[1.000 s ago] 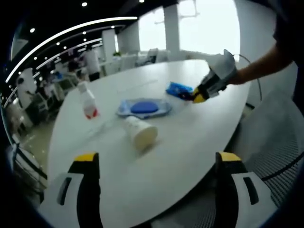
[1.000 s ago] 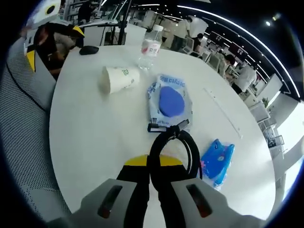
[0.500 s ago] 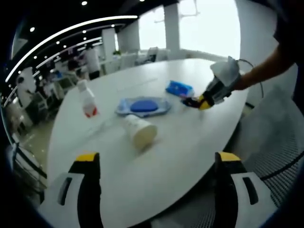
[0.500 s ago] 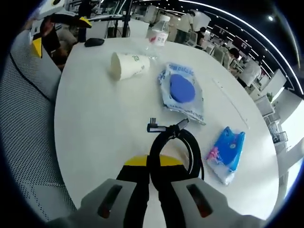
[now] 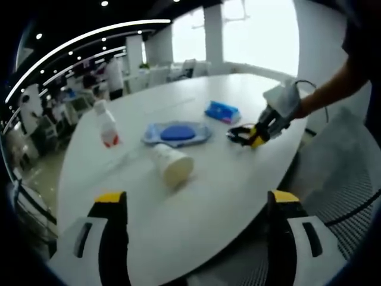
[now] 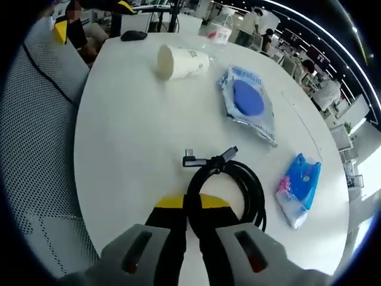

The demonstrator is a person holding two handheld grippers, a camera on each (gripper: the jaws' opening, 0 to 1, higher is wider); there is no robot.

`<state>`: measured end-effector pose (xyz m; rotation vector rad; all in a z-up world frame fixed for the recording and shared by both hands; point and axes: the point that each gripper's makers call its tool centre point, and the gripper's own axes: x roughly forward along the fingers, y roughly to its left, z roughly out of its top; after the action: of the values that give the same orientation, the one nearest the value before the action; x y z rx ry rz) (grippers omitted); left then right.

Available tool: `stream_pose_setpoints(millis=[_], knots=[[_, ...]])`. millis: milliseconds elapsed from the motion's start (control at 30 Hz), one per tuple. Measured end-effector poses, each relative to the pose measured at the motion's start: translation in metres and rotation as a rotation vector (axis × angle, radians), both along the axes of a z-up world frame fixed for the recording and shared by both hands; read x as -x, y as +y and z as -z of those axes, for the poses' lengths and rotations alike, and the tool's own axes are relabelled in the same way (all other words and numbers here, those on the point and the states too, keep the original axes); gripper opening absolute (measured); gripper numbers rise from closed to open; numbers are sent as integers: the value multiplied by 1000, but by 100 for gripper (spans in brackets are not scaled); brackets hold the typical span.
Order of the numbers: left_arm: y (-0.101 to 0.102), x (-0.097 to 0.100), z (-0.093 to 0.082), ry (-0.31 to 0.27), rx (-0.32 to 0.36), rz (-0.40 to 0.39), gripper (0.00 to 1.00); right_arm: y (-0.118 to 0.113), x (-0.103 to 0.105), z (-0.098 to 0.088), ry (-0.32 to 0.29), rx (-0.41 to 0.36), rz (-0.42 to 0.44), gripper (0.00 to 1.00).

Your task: Arrange the tabletop items into an orderly group along one side of the table until the central work area is clear of visible clutter.

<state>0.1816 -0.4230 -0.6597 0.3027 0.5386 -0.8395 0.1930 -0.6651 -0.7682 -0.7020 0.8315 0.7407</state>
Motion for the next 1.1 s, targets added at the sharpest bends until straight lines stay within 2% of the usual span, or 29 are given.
stream_pose_setpoints(millis=[100, 200, 367, 500, 533, 600, 800, 933, 1000, 1100], knots=[[-1, 1, 0, 3, 1, 8, 92, 1, 0, 1, 9, -2, 2, 6], [-3, -3, -13, -55, 39, 10, 86, 1, -1, 0, 13, -3, 4, 8], [-1, -1, -6, -23, 12, 5, 88, 1, -1, -8, 7, -42, 30, 16], [0, -2, -6, -26, 8, 6, 87, 0, -2, -9, 4, -43, 37, 22], [-1, -4, -11, -58, 12, 9, 86, 0, -2, -14, 1, -72, 70, 23], [-1, -4, -12, -61, 14, 13, 85, 1, -2, -17, -5, -93, 92, 25], [6, -24, -14, -88, -30, 11, 79, 2, -4, -23, -12, -164, 187, 32], [3, -41, -19, -117, -36, 31, 64, 1, -6, -26, -5, -211, 261, 34], [0, -47, -21, -125, -33, 51, 63, -1, -8, -28, -10, -226, 284, 34], [-1, -60, -20, -131, -67, 71, 60, -2, -13, -32, -23, -267, 339, 35]])
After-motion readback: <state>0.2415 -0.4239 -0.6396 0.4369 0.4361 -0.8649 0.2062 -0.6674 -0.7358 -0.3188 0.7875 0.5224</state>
